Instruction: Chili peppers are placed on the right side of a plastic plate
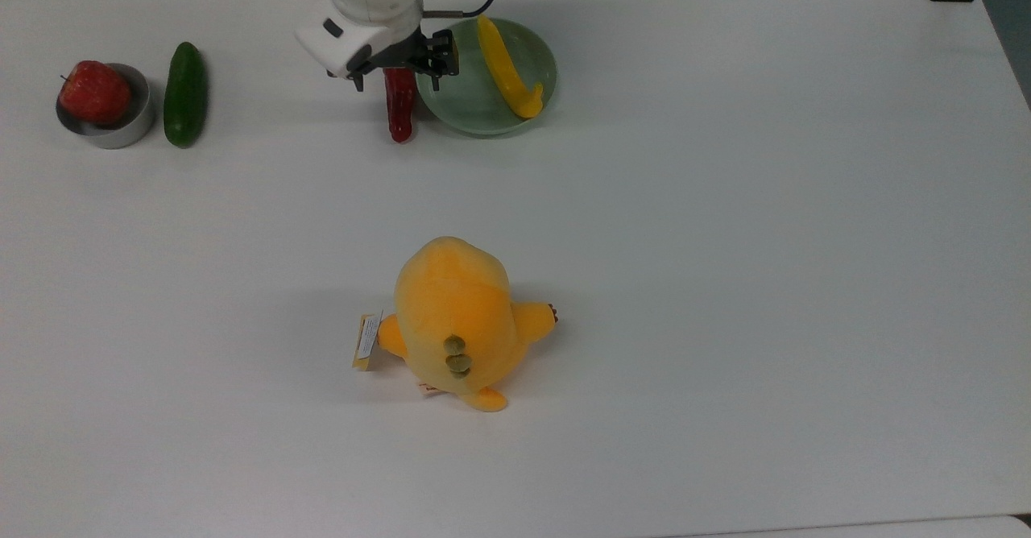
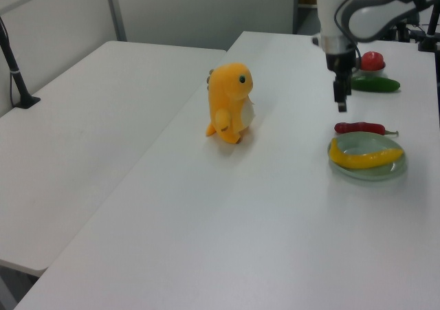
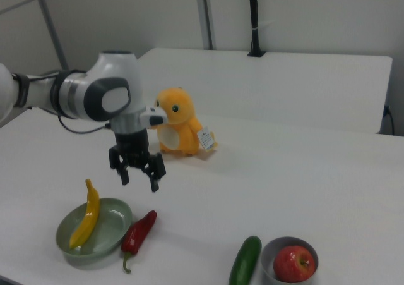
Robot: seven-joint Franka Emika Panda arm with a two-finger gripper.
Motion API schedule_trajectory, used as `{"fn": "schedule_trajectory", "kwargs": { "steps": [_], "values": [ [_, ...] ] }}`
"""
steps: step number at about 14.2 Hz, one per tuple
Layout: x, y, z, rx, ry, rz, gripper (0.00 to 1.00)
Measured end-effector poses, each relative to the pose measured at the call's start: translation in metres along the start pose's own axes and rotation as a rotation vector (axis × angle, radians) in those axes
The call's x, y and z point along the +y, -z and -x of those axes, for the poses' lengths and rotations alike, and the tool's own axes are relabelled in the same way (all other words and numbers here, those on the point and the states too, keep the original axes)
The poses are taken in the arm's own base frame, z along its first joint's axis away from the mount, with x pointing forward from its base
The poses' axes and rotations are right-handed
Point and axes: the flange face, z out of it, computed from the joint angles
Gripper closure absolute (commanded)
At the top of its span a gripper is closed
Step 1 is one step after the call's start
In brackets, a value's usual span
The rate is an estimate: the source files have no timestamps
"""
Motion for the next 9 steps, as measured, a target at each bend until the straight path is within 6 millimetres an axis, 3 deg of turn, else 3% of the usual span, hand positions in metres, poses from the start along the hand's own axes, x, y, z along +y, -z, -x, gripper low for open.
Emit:
{"fn": "schedule_trajectory", "kwargs": {
  "steps": [6,9],
  "values": [
    [0.008,0.098,-0.016,0.199,-0.204,-0.013,0.00],
    [-0.012,0.128,-0.021,0.253,-0.285,-0.066,0.00]
  ]
}}
